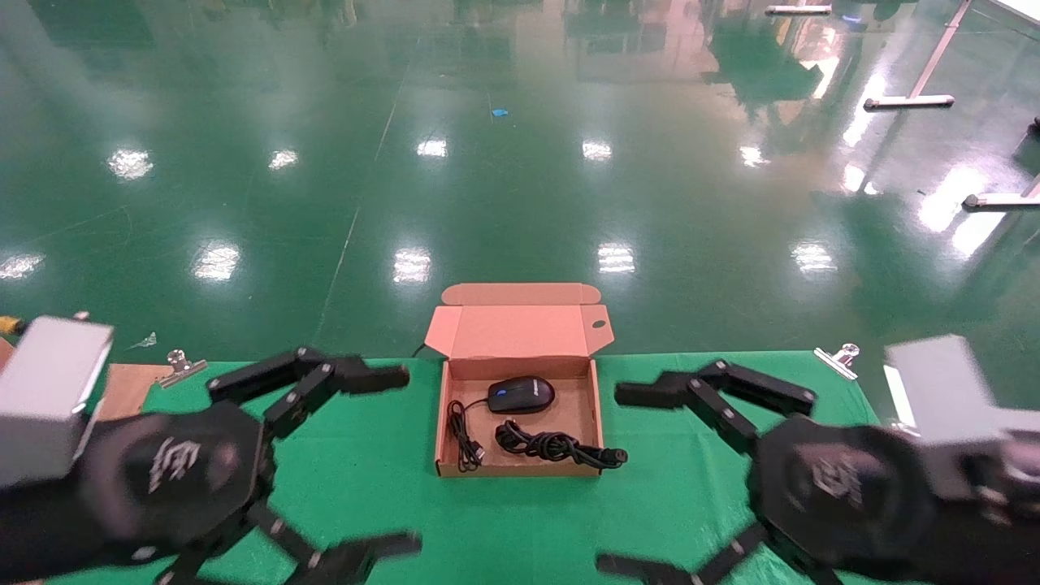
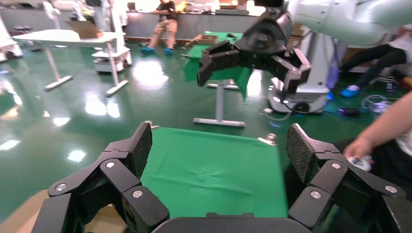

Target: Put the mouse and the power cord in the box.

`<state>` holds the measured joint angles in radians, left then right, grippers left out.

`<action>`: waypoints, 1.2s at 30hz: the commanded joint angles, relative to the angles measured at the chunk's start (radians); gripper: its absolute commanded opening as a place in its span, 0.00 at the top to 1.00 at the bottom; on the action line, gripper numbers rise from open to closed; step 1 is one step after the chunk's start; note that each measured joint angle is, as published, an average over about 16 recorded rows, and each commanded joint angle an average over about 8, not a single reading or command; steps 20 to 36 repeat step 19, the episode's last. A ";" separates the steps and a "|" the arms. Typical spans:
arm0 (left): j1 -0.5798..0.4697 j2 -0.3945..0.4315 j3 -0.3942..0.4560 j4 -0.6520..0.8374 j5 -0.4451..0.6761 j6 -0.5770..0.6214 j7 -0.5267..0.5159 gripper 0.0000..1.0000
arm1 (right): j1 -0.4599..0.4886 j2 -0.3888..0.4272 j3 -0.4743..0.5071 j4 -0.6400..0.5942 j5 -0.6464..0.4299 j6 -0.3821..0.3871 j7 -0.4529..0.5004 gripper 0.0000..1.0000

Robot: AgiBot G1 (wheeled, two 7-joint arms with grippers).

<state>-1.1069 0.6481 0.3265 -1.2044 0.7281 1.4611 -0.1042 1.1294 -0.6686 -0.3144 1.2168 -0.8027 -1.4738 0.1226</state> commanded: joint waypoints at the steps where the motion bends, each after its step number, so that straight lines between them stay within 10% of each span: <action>1: 0.015 -0.017 -0.021 -0.036 0.001 0.015 -0.038 0.00 | -0.024 0.026 0.016 0.030 0.032 -0.010 0.029 0.00; 36: 0.040 -0.045 -0.057 -0.096 0.003 0.043 -0.093 0.00 | -0.067 0.069 0.042 0.081 0.088 -0.026 0.071 0.00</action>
